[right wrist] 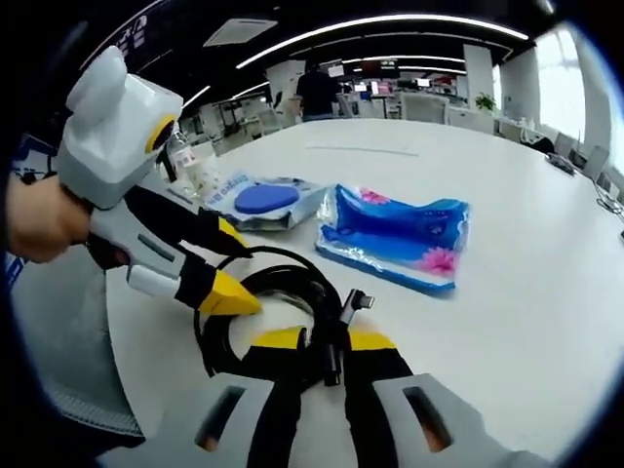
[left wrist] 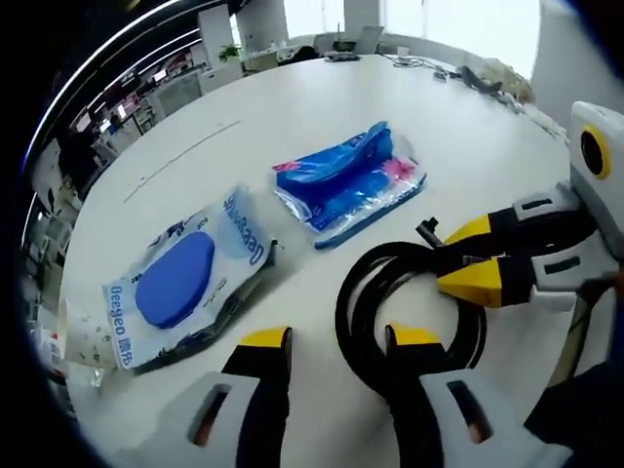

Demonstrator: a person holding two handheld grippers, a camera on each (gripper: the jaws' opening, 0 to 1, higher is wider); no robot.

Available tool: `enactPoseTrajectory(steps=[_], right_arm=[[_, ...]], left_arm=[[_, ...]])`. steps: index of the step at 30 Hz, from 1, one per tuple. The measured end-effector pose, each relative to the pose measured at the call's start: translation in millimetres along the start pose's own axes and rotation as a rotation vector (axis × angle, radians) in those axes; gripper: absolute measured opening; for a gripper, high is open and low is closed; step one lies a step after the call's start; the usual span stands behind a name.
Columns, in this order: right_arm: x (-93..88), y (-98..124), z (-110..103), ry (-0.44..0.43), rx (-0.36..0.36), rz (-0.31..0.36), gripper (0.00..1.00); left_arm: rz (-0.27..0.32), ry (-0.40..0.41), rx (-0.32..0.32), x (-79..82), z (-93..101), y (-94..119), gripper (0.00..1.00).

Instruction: Arrange the tabletop items into an orderly group along one side of the table until the central work area is clear of visible clutter.

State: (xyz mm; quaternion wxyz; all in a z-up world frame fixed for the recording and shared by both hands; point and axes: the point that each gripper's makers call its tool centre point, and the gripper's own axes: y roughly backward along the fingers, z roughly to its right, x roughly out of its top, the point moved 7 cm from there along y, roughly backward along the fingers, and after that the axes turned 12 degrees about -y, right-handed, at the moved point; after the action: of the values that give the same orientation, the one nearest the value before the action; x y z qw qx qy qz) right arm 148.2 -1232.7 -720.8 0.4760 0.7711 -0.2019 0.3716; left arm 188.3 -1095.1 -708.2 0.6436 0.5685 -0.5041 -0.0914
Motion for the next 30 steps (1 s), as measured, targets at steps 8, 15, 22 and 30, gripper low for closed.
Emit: enactPoseTrajectory(steps=[8, 15, 22, 30], right_arm=[[0.7, 4, -6, 0.016, 0.024, 0.065, 0.35], [8.8, 7, -5, -0.018, 0.075, 0.128, 0.60], [14.8, 11, 8, -0.060, 0.058, 0.152, 0.72], [19.5, 20, 10, -0.071, 0.047, 0.162, 0.72]], left_arm=[[0.004, 0.024, 0.055, -9.6, -7.6, 7, 0.60], [0.025, 0.028, 0.092, -12.4, -19.0, 23, 0.69], [0.031, 0.148, 0.117, -23.6, -38.5, 28, 0.79], [0.020, 0.156, 0.105, -23.5, -36.9, 23, 0.80]])
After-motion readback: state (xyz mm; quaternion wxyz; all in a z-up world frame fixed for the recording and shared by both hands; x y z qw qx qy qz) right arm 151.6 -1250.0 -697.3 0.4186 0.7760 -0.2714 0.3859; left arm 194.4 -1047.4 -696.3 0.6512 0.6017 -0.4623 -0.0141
